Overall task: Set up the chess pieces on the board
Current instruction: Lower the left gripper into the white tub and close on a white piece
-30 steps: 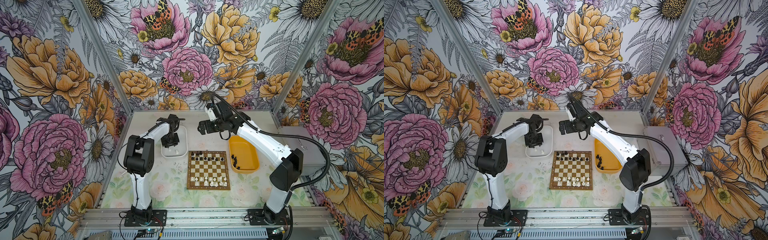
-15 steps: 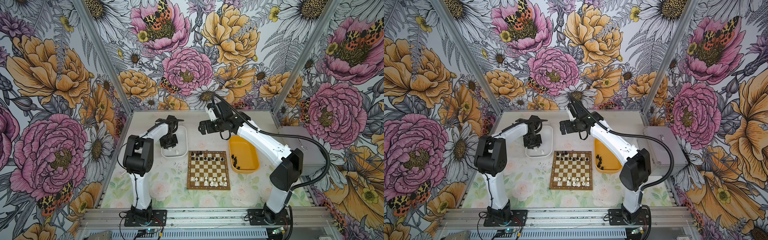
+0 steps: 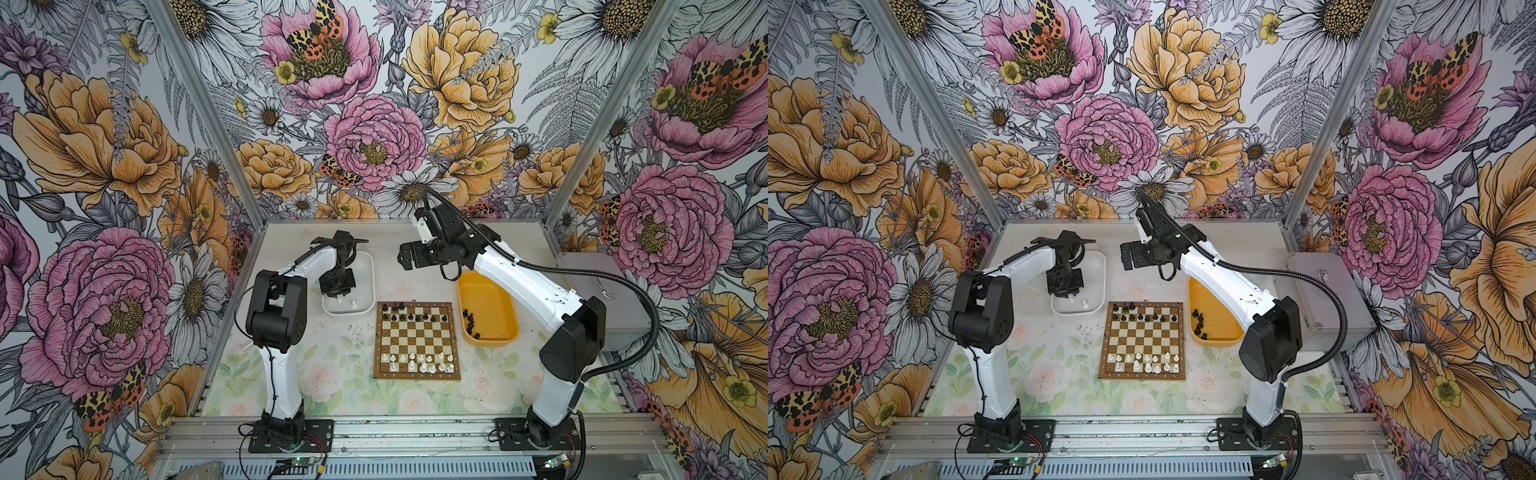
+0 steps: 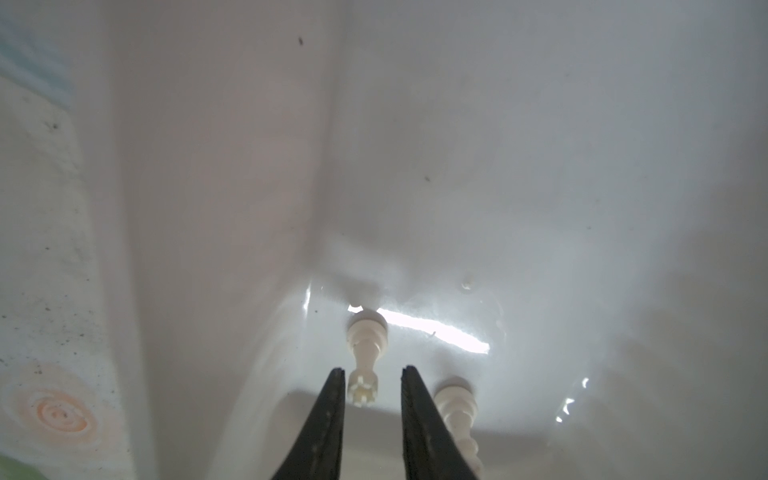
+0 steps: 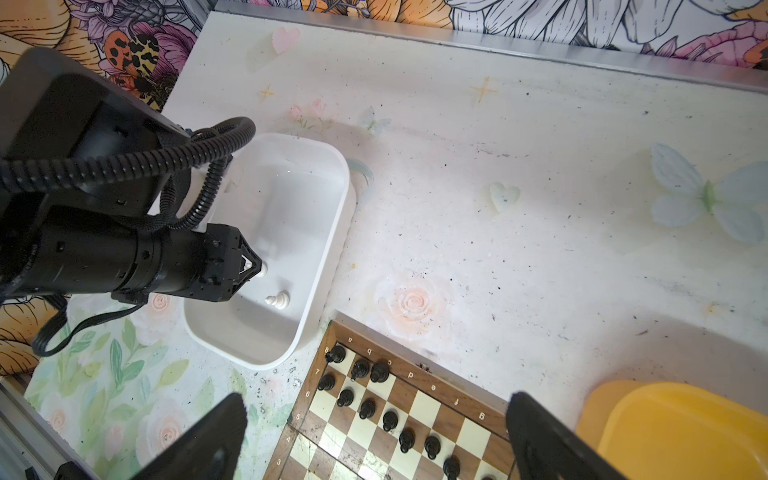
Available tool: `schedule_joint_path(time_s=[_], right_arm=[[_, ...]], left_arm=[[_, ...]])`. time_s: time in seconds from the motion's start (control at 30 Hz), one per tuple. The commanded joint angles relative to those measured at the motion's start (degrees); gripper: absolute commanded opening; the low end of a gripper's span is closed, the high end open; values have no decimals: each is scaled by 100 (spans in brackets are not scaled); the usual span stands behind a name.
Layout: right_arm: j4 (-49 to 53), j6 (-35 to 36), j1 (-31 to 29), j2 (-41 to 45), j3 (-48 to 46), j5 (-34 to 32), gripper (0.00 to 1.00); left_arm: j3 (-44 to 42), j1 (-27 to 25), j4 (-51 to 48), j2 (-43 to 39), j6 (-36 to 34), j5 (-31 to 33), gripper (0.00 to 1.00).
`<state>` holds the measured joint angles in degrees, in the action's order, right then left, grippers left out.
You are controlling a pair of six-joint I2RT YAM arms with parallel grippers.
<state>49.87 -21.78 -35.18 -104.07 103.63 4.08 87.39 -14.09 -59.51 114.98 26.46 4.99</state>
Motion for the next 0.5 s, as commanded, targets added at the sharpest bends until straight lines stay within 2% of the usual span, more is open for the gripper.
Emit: schedule_joint_path(time_s=[0.0,0.47], right_arm=[[-97,-46,37,125,-23,-145,100],[-128,-114,-24,166,-97,-183,100]], left_arm=[[-52,88,123,-21,-130,-82,26],[-126,117,185,-6,-241,-108,25]])
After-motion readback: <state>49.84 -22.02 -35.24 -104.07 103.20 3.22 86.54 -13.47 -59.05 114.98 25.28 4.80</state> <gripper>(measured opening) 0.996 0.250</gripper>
